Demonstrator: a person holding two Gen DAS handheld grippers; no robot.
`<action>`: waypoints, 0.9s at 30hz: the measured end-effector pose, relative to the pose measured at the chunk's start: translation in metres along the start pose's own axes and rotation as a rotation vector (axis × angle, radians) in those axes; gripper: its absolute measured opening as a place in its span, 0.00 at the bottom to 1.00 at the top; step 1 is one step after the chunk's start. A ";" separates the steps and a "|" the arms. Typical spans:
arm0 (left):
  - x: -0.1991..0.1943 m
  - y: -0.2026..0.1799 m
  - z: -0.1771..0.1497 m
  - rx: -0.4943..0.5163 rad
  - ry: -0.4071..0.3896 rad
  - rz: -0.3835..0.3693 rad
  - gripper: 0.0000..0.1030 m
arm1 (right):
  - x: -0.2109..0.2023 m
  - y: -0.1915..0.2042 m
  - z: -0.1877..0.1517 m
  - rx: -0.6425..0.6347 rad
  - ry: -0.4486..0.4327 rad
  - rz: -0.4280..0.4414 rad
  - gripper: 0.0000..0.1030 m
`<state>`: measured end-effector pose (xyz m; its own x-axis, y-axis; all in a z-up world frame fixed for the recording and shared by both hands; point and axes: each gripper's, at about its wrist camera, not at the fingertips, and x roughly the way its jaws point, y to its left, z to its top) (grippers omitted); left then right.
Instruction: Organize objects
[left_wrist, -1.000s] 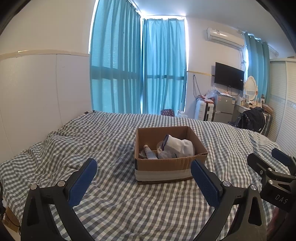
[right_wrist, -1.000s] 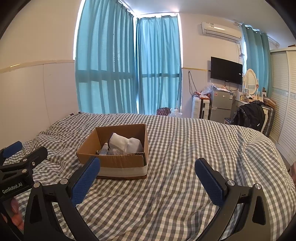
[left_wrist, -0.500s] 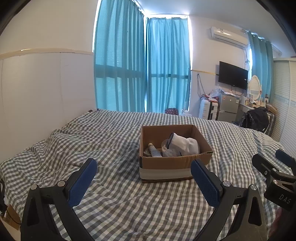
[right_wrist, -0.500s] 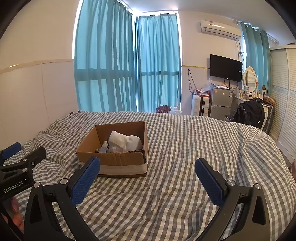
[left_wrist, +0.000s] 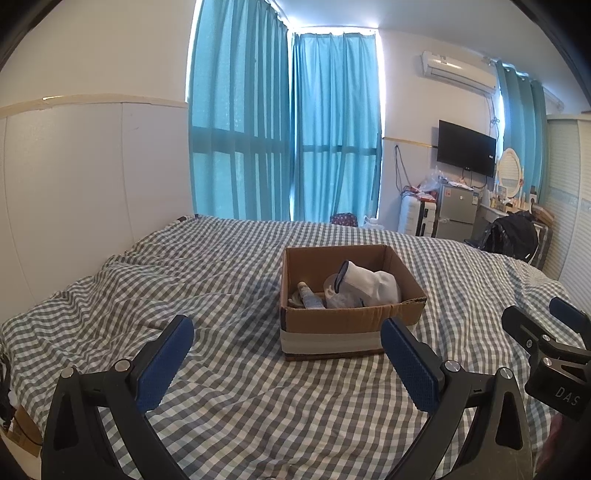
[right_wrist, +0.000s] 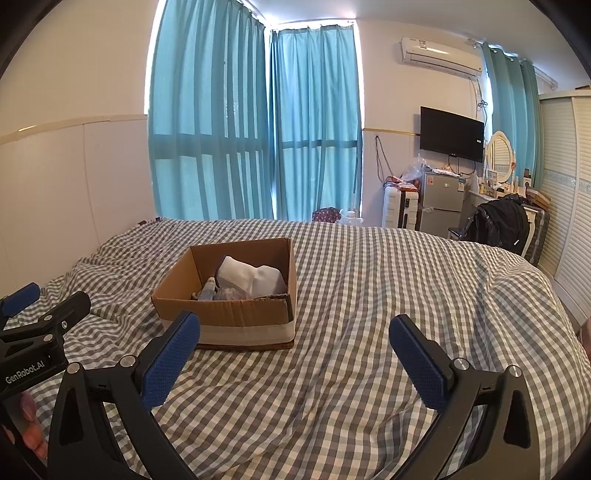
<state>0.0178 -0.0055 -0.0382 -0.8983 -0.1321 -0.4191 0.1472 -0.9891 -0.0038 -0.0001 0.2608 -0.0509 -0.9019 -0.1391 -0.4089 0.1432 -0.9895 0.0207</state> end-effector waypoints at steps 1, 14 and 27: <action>0.000 0.000 0.000 0.001 0.002 -0.003 1.00 | 0.000 0.000 0.000 0.000 0.000 0.000 1.00; 0.000 -0.003 0.001 0.011 0.001 -0.005 1.00 | 0.002 0.001 -0.003 -0.003 0.006 -0.002 1.00; 0.000 -0.003 0.002 0.016 0.002 -0.013 1.00 | -0.001 0.000 -0.004 -0.002 0.008 -0.002 1.00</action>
<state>0.0163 -0.0022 -0.0364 -0.8993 -0.1186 -0.4210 0.1286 -0.9917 0.0047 0.0021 0.2615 -0.0538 -0.8991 -0.1364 -0.4159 0.1418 -0.9897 0.0179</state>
